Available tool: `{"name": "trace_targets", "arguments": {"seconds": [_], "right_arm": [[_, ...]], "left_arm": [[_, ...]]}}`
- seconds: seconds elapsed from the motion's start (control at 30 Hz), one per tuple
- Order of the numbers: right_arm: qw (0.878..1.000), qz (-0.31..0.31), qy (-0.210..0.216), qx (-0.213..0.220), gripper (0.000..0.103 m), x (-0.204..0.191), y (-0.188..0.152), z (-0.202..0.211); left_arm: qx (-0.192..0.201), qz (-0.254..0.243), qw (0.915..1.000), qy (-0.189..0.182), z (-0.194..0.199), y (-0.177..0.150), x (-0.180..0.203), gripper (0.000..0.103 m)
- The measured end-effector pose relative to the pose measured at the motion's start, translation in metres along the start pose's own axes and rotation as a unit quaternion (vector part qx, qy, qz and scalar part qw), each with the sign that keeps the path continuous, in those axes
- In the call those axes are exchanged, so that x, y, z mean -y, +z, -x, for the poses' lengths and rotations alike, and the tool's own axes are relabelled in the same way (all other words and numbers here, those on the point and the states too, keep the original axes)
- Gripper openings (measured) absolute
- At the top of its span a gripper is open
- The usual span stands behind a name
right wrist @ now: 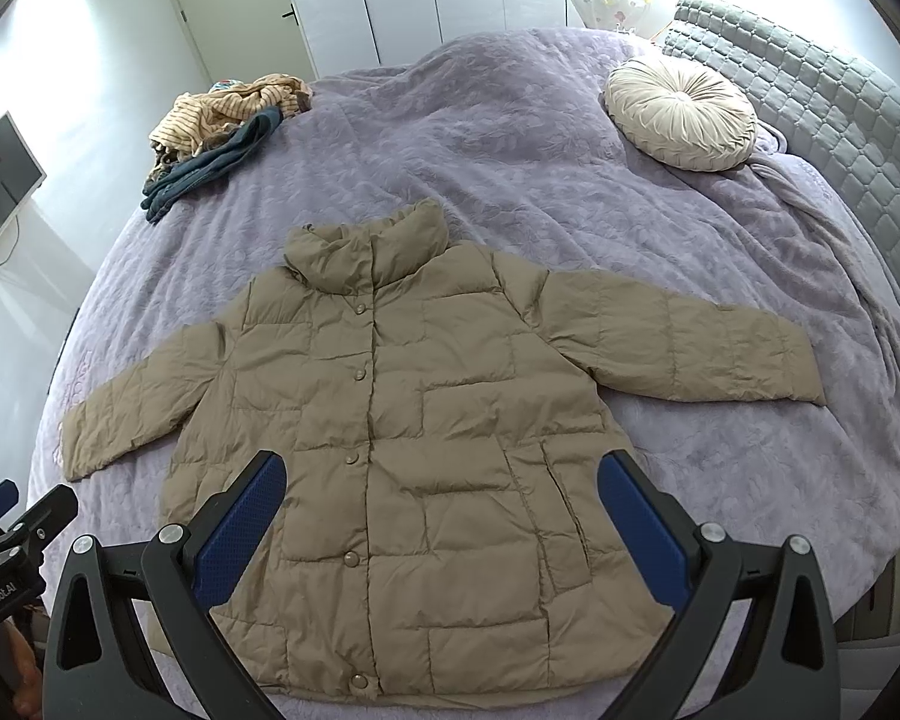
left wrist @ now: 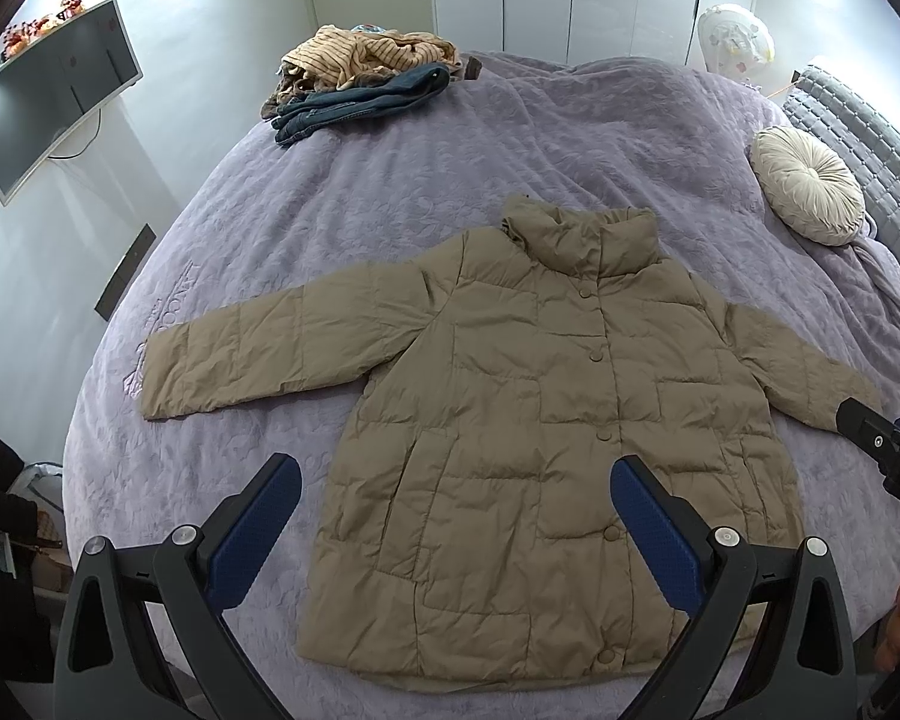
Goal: Fold large clothes
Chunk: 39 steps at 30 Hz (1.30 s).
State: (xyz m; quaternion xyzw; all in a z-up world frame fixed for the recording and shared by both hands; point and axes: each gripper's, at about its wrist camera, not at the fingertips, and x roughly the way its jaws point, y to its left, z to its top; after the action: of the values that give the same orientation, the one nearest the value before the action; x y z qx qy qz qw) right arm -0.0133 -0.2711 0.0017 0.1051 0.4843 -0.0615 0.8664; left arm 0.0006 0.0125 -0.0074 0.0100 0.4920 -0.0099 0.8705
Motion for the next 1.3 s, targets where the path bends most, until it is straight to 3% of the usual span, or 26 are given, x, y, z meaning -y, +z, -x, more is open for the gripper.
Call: {"name": "trace_targets", "arguments": {"seconds": [0.53, 0.67, 1.3], "right_arm": [[1.000, -0.006, 0.007, -0.004, 0.103, 0.0000, -0.0009, -0.0004], [1.000, -0.004, 0.003, -0.013, 0.103, -0.0002, -0.0009, -0.0008], [1.000, -0.005, 0.011, -0.006, 0.103, -0.0019, -0.0060, -0.0024]], "left_arm": [[-0.017, -0.004, 0.9998, 0.006, 0.0002, -0.0052, -0.0008, 0.103], [-0.039, 0.001, 0.9992, -0.005, -0.0005, -0.0046, 0.0008, 0.103], [-0.012, 0.013, 0.9996, -0.022, -0.0083, -0.0029, 0.0004, 0.103]]}}
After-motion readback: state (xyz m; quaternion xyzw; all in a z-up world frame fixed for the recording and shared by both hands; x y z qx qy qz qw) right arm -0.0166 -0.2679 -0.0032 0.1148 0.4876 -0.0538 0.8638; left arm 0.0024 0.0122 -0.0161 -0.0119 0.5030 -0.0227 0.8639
